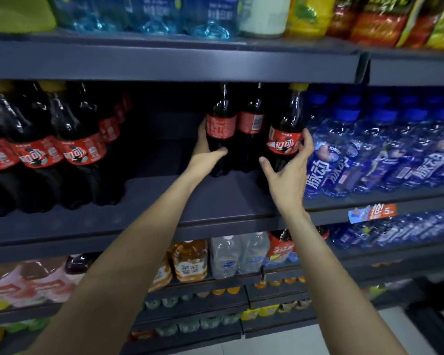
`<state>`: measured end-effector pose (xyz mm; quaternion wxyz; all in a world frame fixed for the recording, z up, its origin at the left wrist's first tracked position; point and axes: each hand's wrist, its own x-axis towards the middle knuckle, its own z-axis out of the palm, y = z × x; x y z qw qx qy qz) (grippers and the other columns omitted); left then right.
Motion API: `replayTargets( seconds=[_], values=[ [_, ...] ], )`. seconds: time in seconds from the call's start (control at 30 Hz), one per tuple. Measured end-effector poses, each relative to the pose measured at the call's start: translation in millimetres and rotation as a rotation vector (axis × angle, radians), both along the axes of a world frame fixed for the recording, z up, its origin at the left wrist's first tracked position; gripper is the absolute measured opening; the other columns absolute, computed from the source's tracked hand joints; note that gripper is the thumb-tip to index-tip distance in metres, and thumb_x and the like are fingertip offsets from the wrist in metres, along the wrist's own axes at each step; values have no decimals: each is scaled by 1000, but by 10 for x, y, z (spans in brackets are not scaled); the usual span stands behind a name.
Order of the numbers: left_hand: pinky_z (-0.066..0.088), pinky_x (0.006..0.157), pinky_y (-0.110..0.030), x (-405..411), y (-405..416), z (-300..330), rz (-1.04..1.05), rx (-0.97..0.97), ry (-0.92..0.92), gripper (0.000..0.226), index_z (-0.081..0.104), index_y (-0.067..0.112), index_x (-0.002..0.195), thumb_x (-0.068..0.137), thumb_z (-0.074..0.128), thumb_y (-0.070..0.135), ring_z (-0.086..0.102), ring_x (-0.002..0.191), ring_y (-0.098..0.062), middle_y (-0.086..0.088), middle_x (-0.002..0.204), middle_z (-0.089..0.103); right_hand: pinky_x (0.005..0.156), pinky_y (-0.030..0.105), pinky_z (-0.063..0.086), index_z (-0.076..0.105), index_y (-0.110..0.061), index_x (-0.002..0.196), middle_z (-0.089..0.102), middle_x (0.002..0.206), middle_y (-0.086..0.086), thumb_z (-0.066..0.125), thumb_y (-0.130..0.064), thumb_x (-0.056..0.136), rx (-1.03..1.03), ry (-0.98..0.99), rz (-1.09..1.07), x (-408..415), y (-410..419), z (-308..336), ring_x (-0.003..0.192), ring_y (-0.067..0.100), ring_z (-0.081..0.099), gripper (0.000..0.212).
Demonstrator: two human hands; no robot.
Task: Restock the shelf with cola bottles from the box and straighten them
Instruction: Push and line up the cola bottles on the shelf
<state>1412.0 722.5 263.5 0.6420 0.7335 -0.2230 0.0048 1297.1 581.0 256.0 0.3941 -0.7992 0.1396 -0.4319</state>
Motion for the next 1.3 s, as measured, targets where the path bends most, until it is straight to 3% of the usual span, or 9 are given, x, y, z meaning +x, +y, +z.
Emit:
replayTargets(
  seconds=[0.13, 0.27, 0.37, 0.5, 0.7, 0.87, 1.07, 1.2, 1.3],
  values=[
    [35, 102, -23, 73, 167, 2, -80, 1, 37, 85, 18, 13, 148, 80, 64, -11, 39, 127, -14, -9, 143, 39, 97, 36, 43, 13, -29, 142, 37, 148, 6, 71, -15, 80, 16, -2, 2, 11, -45, 12, 127, 22, 47, 86],
    [45, 95, -25, 183, 312, 77, -65, 206, -66, 91, 31, 20, 143, 70, 83, 13, 53, 117, -17, 0, 127, 54, 89, 25, 43, 19, -33, 137, 48, 139, 3, 75, -14, 76, 9, -30, 34, -45, -35, 24, 118, 16, 54, 85],
    [48, 95, -33, 128, 324, 9, 163, 265, -179, 89, 39, 26, 135, 61, 87, 35, 58, 111, -16, 2, 122, 61, 94, 38, 48, 20, -38, 134, 54, 132, 2, 79, -17, 73, 34, -33, 109, -57, 39, 39, 114, 17, 58, 87],
    [49, 90, -35, 114, 500, -46, 569, 256, -326, 83, 45, 25, 129, 58, 85, 39, 56, 112, -22, -2, 124, 55, 88, 42, 50, 20, -37, 133, 59, 121, -4, 81, -25, 71, -9, 25, 201, 37, 281, 83, 103, 19, 63, 88],
    [45, 88, -43, 430, 755, -13, 864, 404, -229, 86, 33, 19, 141, 71, 76, 43, 48, 122, -31, -12, 135, 44, 89, 35, 48, 21, -29, 136, 58, 127, 5, 80, -28, 72, -37, 2, 314, 471, 730, 58, 109, 25, 60, 87],
    [44, 89, -45, 783, 709, -114, 926, 409, -246, 79, 23, 14, 146, 84, 66, 38, 46, 124, -33, -15, 142, 37, 85, 30, 49, 20, -29, 142, 56, 131, 5, 78, -28, 74, -78, -61, 341, 849, 946, -41, 107, 26, 61, 89],
    [48, 79, -43, 1066, 544, -179, 994, 420, -277, 73, 18, 9, 148, 92, 57, 35, 52, 118, -31, -17, 140, 39, 86, 14, 34, 20, -23, 146, 44, 142, 1, 75, -23, 79, -113, -102, 370, 1076, 942, -110, 119, 15, 49, 87],
    [49, 75, -41, 1173, 523, -228, 1039, 424, -295, 74, 14, 12, 150, 93, 55, 36, 52, 117, -29, -16, 137, 42, 87, 14, 31, 19, -26, 146, 42, 144, -2, 74, -23, 79, -115, -108, 380, 1140, 925, -114, 121, 12, 47, 87],
    [49, 76, -42, 1170, 490, -257, 1023, 409, -302, 79, 9, 17, 151, 91, 58, 31, 49, 120, -29, -17, 137, 41, 92, 21, 32, 17, -29, 146, 41, 145, -3, 74, -24, 79, -99, -91, 397, 1169, 920, -104, 125, 15, 46, 88]
  ],
)
